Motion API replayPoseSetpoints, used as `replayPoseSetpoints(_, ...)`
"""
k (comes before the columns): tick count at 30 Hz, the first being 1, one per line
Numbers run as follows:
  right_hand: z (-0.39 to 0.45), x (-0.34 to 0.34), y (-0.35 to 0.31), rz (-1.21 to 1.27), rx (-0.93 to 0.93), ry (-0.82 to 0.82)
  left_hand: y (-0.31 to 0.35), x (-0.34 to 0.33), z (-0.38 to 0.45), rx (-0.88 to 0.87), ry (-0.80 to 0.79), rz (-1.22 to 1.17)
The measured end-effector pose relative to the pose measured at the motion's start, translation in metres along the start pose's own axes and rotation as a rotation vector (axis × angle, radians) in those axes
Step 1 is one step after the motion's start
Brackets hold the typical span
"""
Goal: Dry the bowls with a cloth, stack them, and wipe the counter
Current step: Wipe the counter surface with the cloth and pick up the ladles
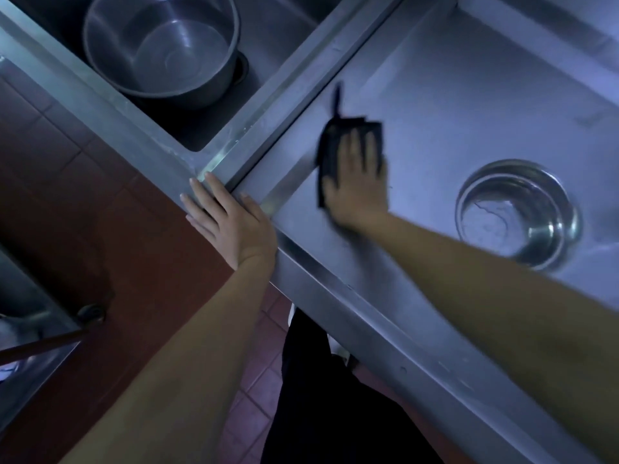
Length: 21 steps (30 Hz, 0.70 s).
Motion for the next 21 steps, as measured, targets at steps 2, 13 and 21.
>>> replayPoseSetpoints(2, -0.047, -0.02, -0.017, -0.043, 0.114, -0.085, 0.001, 0.0, 0.0, 0.005, -0.013, 0.01)
replayPoseSetpoints(13, -0.2, -0.036, 0.085, 0.086, 0.279, -0.225, 0.003, 0.009, -0.005, 0.023, -0.089, 0.083)
replayPoseSetpoints(21, -0.343, -0.038, 0.213, -0.002, 0.003, 0.012, 0.02, 0.009, -0.105, -0.348, -0.272, 0.076)
Point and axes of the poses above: each hand's wrist, its own z-axis towards the middle knuckle, its own x-axis out of the back of the hand, y = z × x, the point moved 1 cm from there along z, towards the middle knuckle, and after that the axes turned 8 degrees about -x, right-handed, at the moved point
